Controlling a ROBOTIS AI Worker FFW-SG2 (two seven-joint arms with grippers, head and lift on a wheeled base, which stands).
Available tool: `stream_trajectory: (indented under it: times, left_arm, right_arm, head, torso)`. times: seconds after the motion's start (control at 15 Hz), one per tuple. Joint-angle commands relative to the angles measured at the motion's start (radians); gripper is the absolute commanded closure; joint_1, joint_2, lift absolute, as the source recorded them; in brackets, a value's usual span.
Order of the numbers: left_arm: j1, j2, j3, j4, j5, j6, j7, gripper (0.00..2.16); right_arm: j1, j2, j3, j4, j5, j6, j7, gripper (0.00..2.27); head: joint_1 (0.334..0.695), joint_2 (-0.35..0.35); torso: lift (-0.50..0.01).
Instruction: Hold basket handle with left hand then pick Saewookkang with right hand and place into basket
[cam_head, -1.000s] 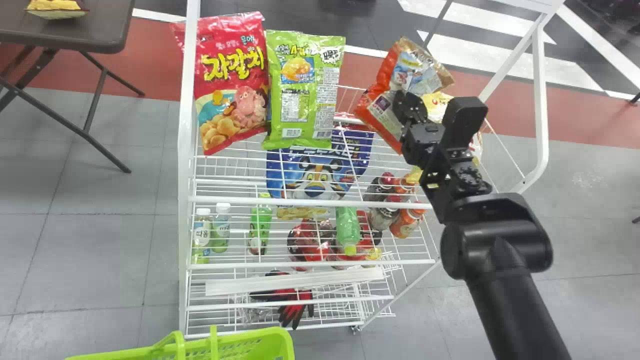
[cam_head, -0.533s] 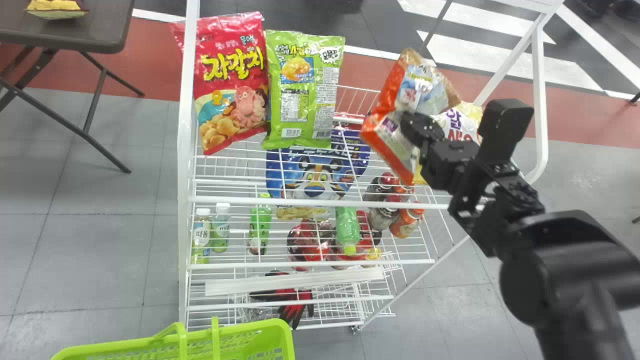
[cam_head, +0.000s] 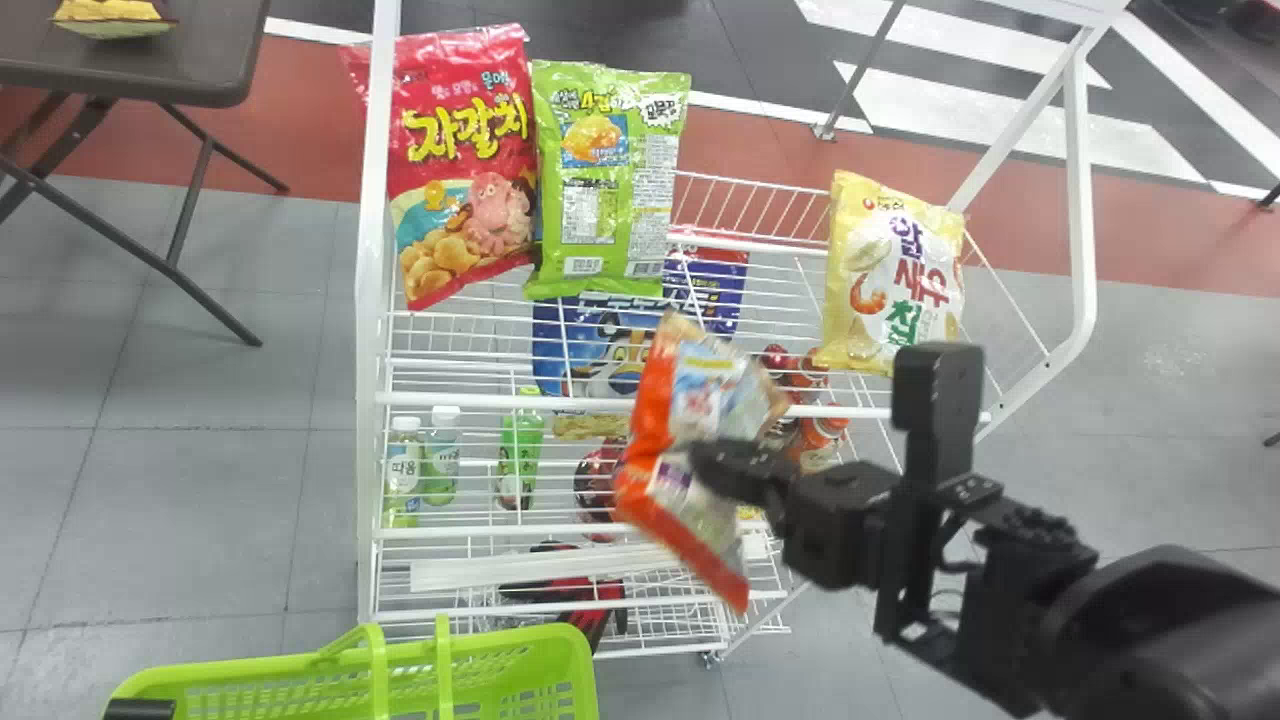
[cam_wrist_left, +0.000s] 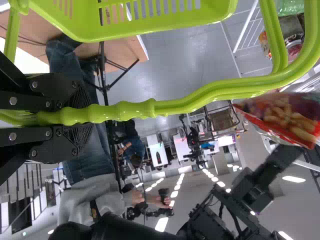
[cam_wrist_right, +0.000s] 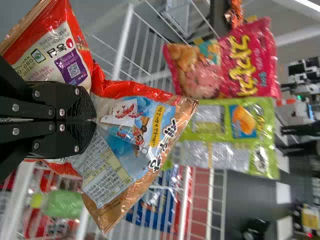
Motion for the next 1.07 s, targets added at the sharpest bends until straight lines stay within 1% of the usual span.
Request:
stream_trajectory:
  times: [0.0,0.2,0.47,0.67,0.87,1.0]
  left_arm:
    - [0.000,0.001,0.000,-0.006,0.000,0.006,0.001,1.93]
    - [-0.011,0.001,0.000,-0.009,0.005,0.012,0.005,1.93]
    - [-0.035,0.001,-0.008,-0.009,0.006,0.055,0.015,1.93]
    - [-0.039,0.001,-0.010,-0.010,0.006,0.064,0.015,1.93]
    - [-0.043,-0.003,-0.022,-0.009,0.006,0.068,0.021,1.93]
    - [-0.043,-0.003,-0.025,-0.009,0.006,0.068,0.022,1.93]
  right_arm:
    - [0.029,0.009,0.048,-0.006,-0.004,0.092,0.019,2.25]
    - [0.071,0.024,0.120,0.000,-0.016,0.120,0.051,2.25]
    - [0.081,0.023,0.225,0.008,-0.010,0.206,0.057,2.24]
    - [0.077,0.017,0.277,0.026,-0.013,0.243,0.057,2.24]
    - [0.043,0.013,0.352,0.094,-0.010,0.246,0.056,2.25]
    - [0.018,0.015,0.383,0.138,-0.024,0.249,0.056,2.25]
  head:
    - [0.695,-0.350]
    - [0.695,-0.350]
    - [0.695,-0.350]
    - [0.695,-0.350]
    - [0.695,-0.350]
    - [0.695,-0.350]
  torso:
    - [-0.019]
    - [-0.019]
    - [-0.019]
    - [-0.019]
    - [-0.019]
    - [-0.019]
